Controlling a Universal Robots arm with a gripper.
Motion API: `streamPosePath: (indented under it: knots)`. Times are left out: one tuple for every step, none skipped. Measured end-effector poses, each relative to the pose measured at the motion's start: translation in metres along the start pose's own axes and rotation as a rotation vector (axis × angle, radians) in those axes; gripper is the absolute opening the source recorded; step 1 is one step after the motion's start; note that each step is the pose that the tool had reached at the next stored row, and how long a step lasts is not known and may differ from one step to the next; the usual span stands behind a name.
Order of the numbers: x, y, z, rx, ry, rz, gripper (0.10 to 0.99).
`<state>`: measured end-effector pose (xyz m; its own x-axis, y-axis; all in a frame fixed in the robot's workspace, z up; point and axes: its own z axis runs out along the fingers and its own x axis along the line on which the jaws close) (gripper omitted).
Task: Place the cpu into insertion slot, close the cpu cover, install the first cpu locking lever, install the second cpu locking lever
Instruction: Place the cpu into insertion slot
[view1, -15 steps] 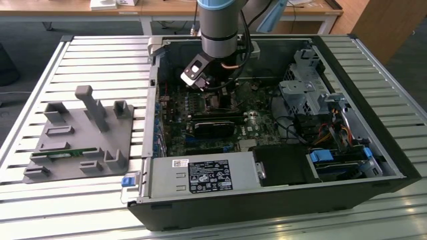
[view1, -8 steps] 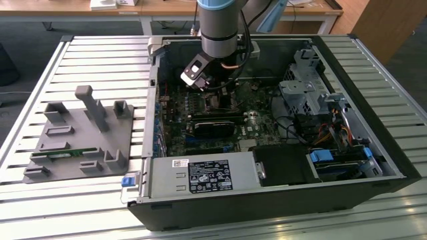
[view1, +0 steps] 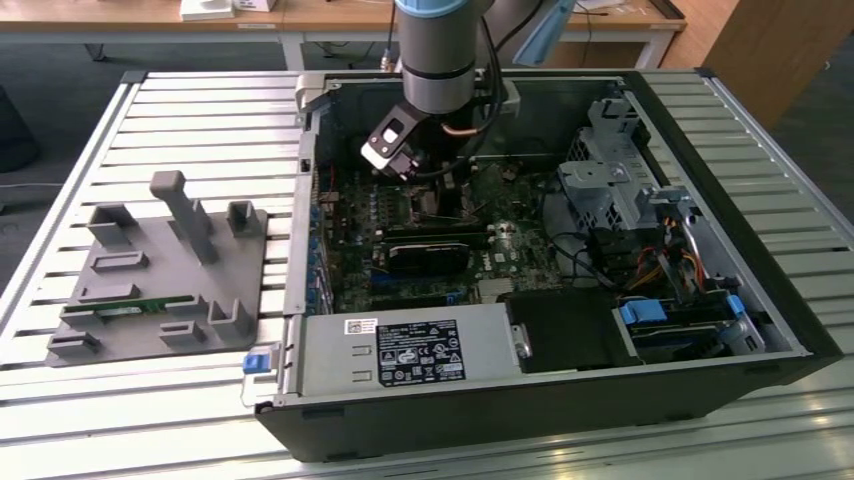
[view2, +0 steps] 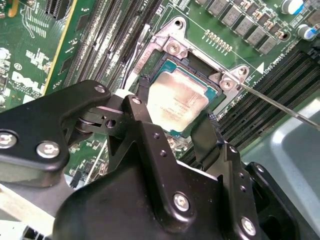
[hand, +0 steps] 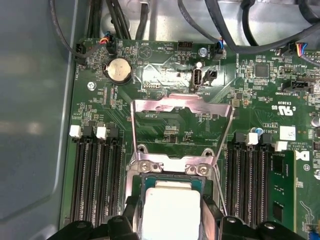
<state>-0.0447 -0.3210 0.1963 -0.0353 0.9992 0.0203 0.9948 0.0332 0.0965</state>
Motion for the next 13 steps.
streamPosePath:
  knots:
    - [0.0000,0.0001,-0.0016,0.000,-0.0001,0.000,0.608]
    - [0.0001,0.0003,-0.0032,0.001,0.0000,0.000,0.608]
    - [0.0001,0.0004,-0.0049,0.001,-0.0001,0.000,0.608]
    - [0.0001,0.0006,-0.0064,0.002,0.0000,0.000,0.608]
    - [0.0001,0.0008,-0.0077,0.003,0.0000,0.000,0.608]
    - [0.0001,0.0010,-0.0085,0.003,-0.0001,0.000,0.608]
    - [0.0002,0.0014,-0.0093,0.004,0.0000,0.000,0.592]
    - [0.0002,0.0019,-0.0102,0.006,0.0000,0.000,0.592]
    - [0.0002,0.0029,-0.0110,0.009,0.0001,0.000,0.533]
    - [0.0002,0.0044,-0.0116,0.015,0.0005,0.000,0.471]
    - [0.0001,0.0060,-0.0120,0.022,0.0007,0.001,0.471]
    - [0.0001,0.0074,-0.0125,0.030,0.0008,0.001,0.412]
    - [0.0000,0.0084,-0.0129,0.037,0.0009,0.001,0.353]
